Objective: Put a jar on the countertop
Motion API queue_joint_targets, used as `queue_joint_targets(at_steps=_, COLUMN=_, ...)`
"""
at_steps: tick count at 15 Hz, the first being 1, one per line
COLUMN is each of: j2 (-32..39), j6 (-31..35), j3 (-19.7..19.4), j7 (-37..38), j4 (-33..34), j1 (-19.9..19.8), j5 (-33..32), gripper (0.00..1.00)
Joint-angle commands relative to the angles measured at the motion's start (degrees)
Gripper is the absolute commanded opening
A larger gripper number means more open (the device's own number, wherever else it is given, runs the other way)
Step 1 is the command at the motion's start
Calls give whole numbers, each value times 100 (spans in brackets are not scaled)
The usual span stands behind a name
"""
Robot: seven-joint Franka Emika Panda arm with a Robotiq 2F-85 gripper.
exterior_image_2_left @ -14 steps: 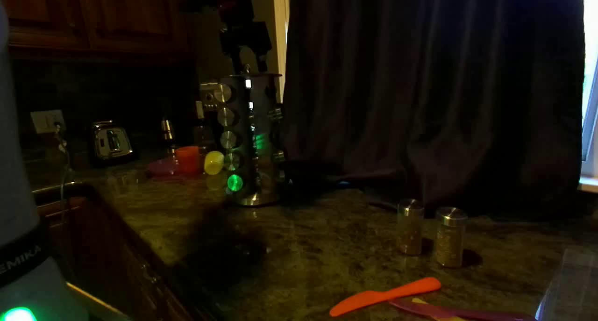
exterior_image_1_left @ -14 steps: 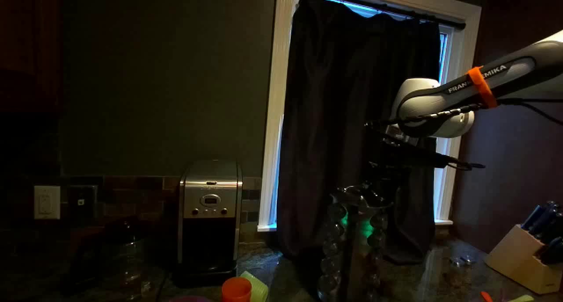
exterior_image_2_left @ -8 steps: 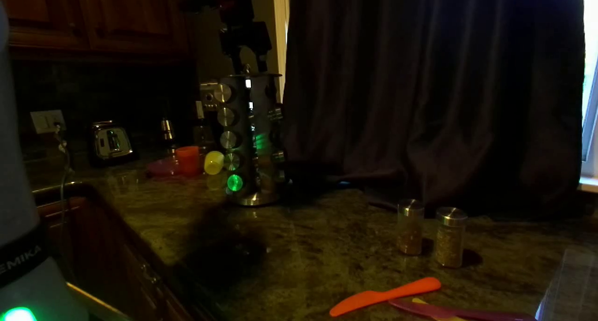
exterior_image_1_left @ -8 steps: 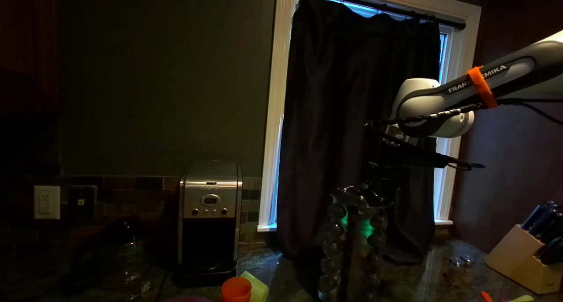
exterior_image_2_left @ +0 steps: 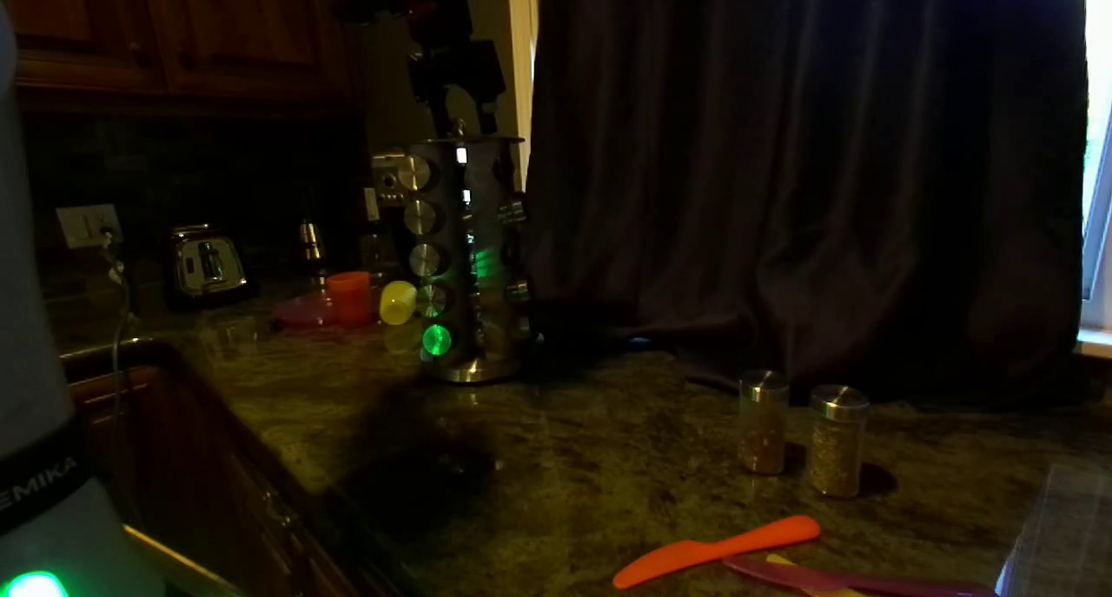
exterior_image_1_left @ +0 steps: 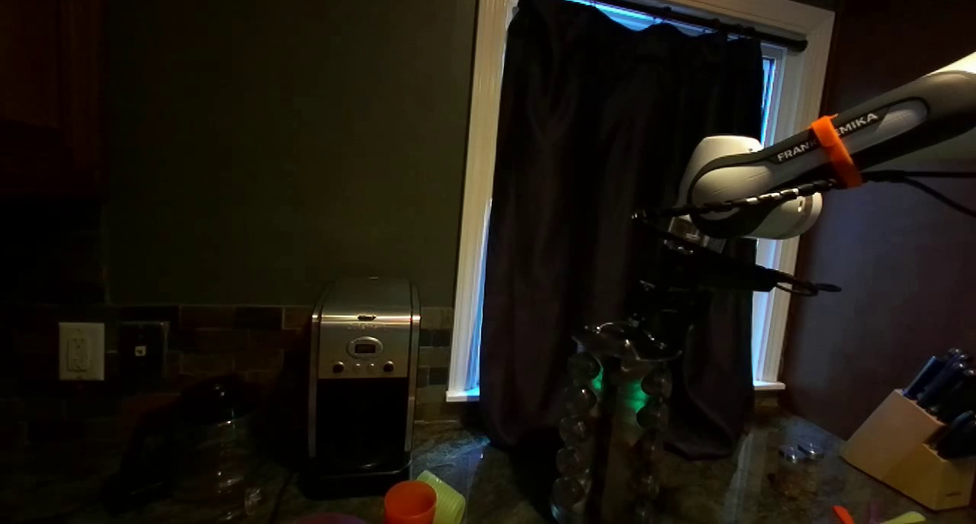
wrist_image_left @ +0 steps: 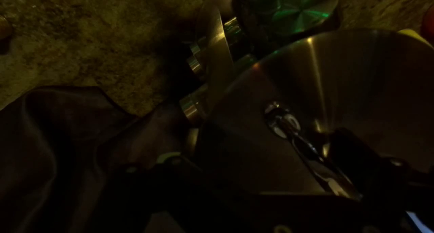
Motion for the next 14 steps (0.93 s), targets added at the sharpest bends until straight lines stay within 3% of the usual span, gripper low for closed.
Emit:
queue_joint_targets(at_steps=1, j2=0, j6=-18, j3=12, j7=-10, j4=12, j1=-15, j5=10, gripper=100)
queue_joint_targets(at_steps=7, j2=0, j6=-18, j3=12, j7=-10, j4=12, j1=-15, j5=10, gripper=100)
queue_joint_targets(at_steps=9, j2=21, j6=23, j3=302, j7=6, j4=111, j1=-39, j5=-493, gripper=100)
queue_joint_targets(at_steps=14, j2=24, j6=-686, j3=1140, j7=192, j4=554, j1=89, j5=-1703, gripper=100)
